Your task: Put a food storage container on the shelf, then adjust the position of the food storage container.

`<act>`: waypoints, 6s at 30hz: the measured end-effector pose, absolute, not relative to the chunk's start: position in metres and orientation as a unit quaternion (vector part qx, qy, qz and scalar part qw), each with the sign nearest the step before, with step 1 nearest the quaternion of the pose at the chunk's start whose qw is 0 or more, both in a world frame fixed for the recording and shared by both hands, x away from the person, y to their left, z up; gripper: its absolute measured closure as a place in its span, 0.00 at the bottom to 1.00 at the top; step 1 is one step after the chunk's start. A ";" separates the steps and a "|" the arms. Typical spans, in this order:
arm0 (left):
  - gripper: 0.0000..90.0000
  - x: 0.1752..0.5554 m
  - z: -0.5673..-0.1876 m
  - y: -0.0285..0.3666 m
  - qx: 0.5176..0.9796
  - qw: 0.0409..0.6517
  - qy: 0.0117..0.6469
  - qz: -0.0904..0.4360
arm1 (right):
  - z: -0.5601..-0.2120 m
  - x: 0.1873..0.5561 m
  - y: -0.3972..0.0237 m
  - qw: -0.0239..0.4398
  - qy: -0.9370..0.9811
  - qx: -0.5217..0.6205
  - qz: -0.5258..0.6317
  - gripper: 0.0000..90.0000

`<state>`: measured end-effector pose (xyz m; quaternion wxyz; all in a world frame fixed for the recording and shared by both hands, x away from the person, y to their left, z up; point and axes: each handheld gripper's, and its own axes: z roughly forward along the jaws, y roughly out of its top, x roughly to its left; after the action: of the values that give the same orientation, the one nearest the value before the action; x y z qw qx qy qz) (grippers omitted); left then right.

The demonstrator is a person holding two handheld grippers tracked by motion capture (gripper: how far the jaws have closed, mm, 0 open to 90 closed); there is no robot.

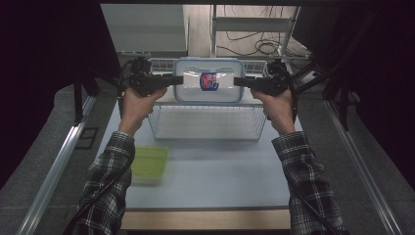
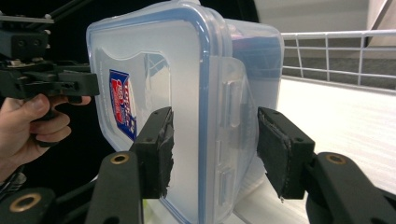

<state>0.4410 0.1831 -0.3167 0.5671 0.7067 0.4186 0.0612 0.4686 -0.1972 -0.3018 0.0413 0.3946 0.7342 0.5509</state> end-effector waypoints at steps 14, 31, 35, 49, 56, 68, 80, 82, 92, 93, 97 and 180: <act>0.54 0.441 -0.320 0.174 0.718 0.544 0.424 0.088 | -0.303 0.469 -0.194 0.058 0.732 0.404 0.545 0.50; 0.51 0.444 -0.324 0.171 0.720 0.539 0.430 0.075 | -0.308 0.474 -0.189 0.093 0.739 0.425 0.515 0.41; 0.51 0.441 -0.321 0.169 0.721 0.533 0.432 0.098 | -0.306 0.473 -0.191 0.097 0.737 0.427 0.515 0.46; 0.51 0.442 -0.315 0.168 0.723 0.516 0.442 0.125 | -0.301 0.467 -0.186 0.100 0.743 0.421 0.511 0.51; 0.39 0.428 -0.309 0.165 0.737 0.499 0.426 0.162 | -0.301 0.461 -0.191 0.108 0.743 0.405 0.521 0.43; 0.22 0.389 -0.333 0.159 0.763 0.501 0.381 0.151 | -0.311 0.430 -0.193 0.155 0.765 0.349 0.518 0.26; 0.10 0.355 -0.370 0.151 0.772 0.505 0.362 0.133 | -0.333 0.399 -0.193 0.177 0.778 0.319 0.511 0.16; 0.09 0.351 -0.374 0.149 0.775 0.501 0.361 0.133 | -0.336 0.394 -0.192 0.176 0.779 0.318 0.512 0.15; 0.05 0.326 -0.397 0.139 0.789 0.489 0.341 0.150 | -0.357 0.368 -0.194 0.166 0.788 0.304 0.509 0.10; 0.05 0.324 -0.399 0.138 0.791 0.487 0.340 0.152 | -0.359 0.367 -0.194 0.166 0.789 0.303 0.508 0.09; 0.06 0.314 -0.407 0.135 0.790 0.488 0.335 0.161 | -0.369 0.359 -0.197 0.165 0.793 0.301 0.503 0.07; 1.00 0.281 -0.516 0.295 0.714 0.355 0.572 0.192 | -0.501 0.303 -0.221 0.192 0.851 0.300 0.385 0.03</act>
<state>0.2815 0.2952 -0.5160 0.3547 0.7145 0.5718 0.1918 0.3026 -0.2205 -0.5010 0.1915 0.3001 0.8514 0.3851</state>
